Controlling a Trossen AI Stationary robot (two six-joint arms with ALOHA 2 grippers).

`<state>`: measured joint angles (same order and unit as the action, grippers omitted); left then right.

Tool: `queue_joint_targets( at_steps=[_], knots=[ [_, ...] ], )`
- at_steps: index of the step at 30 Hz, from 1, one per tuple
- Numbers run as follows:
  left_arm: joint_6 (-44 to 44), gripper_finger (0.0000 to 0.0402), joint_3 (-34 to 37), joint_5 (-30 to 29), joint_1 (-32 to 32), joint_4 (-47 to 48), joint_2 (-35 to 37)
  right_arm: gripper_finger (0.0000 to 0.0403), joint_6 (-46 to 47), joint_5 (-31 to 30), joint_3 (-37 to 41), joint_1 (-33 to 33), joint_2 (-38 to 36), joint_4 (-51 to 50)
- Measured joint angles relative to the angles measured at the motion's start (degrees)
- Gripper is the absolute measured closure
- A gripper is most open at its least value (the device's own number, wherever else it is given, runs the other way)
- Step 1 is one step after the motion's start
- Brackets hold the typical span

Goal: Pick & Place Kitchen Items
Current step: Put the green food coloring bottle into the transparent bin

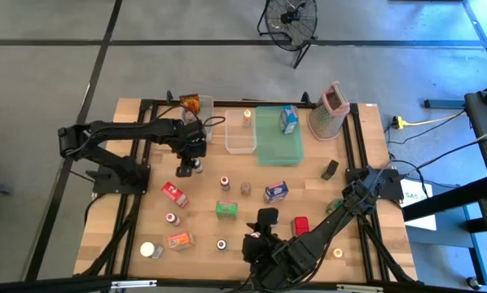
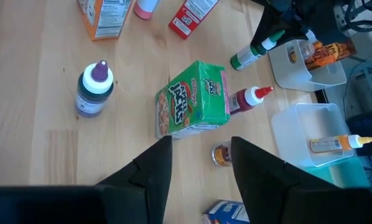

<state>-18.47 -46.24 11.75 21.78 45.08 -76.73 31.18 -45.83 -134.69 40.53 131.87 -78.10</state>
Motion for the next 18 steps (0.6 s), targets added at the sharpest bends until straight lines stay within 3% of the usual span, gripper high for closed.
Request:
queue_joint_targets(
  at_steps=[18],
  knots=[
    [3.4,0.0256,-3.9,-2.7,-1.0,6.2,0.1,0.0238,3.1,0.0,0.0,0.1,0.0,-2.8]
  ],
)
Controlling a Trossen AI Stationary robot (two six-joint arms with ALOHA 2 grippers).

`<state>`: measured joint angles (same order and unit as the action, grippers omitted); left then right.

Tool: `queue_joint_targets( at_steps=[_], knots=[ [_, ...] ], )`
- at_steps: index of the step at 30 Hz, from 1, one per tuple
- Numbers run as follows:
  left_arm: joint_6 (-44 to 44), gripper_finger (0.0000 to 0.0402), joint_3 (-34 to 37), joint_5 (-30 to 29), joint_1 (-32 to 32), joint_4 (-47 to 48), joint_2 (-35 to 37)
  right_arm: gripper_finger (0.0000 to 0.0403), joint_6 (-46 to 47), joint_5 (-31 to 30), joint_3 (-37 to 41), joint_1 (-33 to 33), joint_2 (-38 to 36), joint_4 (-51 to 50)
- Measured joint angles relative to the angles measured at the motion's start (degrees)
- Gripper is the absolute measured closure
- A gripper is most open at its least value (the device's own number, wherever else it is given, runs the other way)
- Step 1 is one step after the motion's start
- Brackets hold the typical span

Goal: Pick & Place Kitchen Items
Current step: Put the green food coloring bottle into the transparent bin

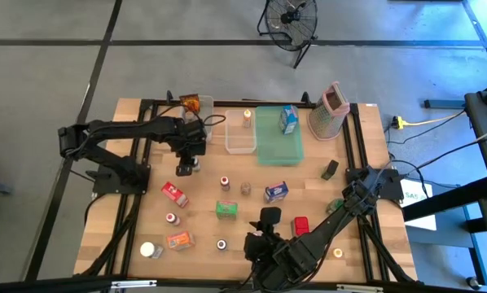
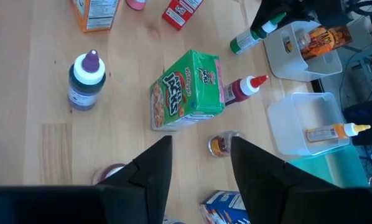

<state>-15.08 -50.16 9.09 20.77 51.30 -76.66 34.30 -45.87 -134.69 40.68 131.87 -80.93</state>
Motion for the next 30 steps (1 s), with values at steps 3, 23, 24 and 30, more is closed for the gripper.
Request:
queue_joint_targets(
  at_steps=[3,23,24,30],
  knots=[
    [0.4,0.0256,-1.6,-1.8,-0.8,1.7,0.0,0.0238,0.1,0.0,0.0,0.1,0.0,-0.4],
    [-4.1,0.0256,-25.8,-7.7,-2.4,14.4,0.0,0.0238,4.0,-2.2,0.0,1.4,0.0,-0.6],
    [-4.7,0.0256,-27.4,-7.2,-1.9,14.5,0.0,0.0238,4.0,-2.5,0.0,1.4,0.0,-1.0],
    [-7.5,0.0256,-36.7,-2.3,3.2,16.8,-3.3,0.0238,3.8,-4.1,0.0,1.4,0.0,-1.4]
  ],
)
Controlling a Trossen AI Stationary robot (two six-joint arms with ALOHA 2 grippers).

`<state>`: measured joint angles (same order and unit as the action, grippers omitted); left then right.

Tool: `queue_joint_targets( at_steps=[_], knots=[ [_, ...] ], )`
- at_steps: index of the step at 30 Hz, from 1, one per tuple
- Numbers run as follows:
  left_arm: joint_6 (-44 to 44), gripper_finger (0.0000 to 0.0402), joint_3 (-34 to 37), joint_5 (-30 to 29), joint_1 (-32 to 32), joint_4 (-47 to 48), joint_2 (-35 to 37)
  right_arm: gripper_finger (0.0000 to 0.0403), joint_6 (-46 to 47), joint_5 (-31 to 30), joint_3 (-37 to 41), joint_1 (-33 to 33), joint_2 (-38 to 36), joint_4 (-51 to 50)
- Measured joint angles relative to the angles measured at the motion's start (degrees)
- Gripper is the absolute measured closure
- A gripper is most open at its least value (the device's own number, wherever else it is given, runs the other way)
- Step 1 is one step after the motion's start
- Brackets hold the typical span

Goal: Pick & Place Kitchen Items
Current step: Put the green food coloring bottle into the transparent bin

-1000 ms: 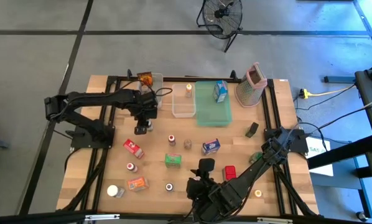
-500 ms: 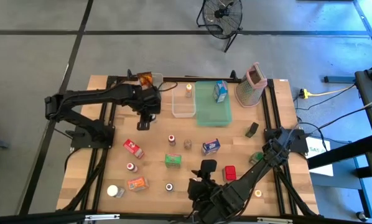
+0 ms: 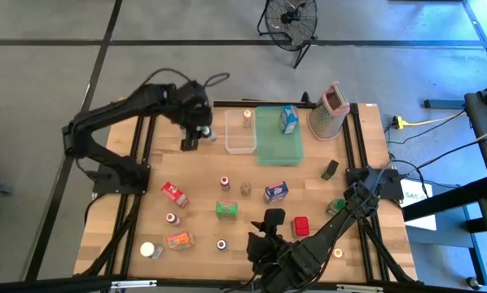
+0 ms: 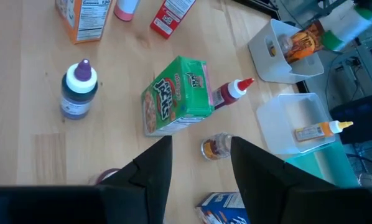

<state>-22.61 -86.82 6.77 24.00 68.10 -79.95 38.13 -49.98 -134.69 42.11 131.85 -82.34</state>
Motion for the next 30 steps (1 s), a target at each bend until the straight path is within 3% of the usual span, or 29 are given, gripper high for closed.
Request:
queue_joint_targets(
  at_steps=[13,20,30],
  knots=[
    [-7.4,0.0257,-20.4,8.1,10.2,2.9,-24.0,0.0238,0.4,-0.1,0.0,0.0,0.0,-0.7],
    [-10.0,0.0255,-21.5,8.6,14.9,3.0,-31.0,0.0238,4.3,-0.2,0.0,0.0,0.0,-5.2],
    [-10.7,0.0255,-21.6,11.6,18.2,-2.0,-35.6,0.0238,6.6,-1.0,0.0,0.0,0.0,-7.7]
  ],
)
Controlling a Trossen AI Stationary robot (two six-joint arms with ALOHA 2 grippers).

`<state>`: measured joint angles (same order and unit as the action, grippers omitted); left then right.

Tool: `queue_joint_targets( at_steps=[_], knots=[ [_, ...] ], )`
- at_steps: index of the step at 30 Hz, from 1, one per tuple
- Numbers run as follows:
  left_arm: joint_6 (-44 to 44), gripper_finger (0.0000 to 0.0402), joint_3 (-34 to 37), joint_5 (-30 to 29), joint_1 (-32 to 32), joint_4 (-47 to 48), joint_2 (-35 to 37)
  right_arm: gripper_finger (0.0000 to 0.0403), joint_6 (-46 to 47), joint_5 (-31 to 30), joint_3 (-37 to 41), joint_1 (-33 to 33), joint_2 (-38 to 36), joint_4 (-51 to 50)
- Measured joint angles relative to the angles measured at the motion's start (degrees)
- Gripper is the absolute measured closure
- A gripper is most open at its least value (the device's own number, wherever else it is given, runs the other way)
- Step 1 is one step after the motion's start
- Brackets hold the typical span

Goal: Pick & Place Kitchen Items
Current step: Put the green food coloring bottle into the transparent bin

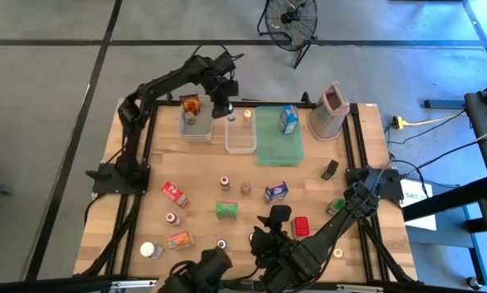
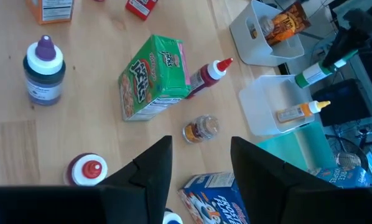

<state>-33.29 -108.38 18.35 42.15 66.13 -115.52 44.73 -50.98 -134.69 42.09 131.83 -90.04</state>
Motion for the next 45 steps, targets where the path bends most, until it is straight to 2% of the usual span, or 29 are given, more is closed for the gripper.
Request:
queue_joint_targets(
  at_steps=[33,45],
  knots=[
    [1.7,0.0255,0.0,-3.4,-0.4,-3.1,-7.9,0.0238,-0.6,-0.2,0.0,0.0,0.0,0.0],
    [2.7,0.0244,0.2,-5.0,-0.4,-5.2,-8.2,0.0238,-0.6,-0.2,0.0,-0.1,0.0,0.0]
  ],
)
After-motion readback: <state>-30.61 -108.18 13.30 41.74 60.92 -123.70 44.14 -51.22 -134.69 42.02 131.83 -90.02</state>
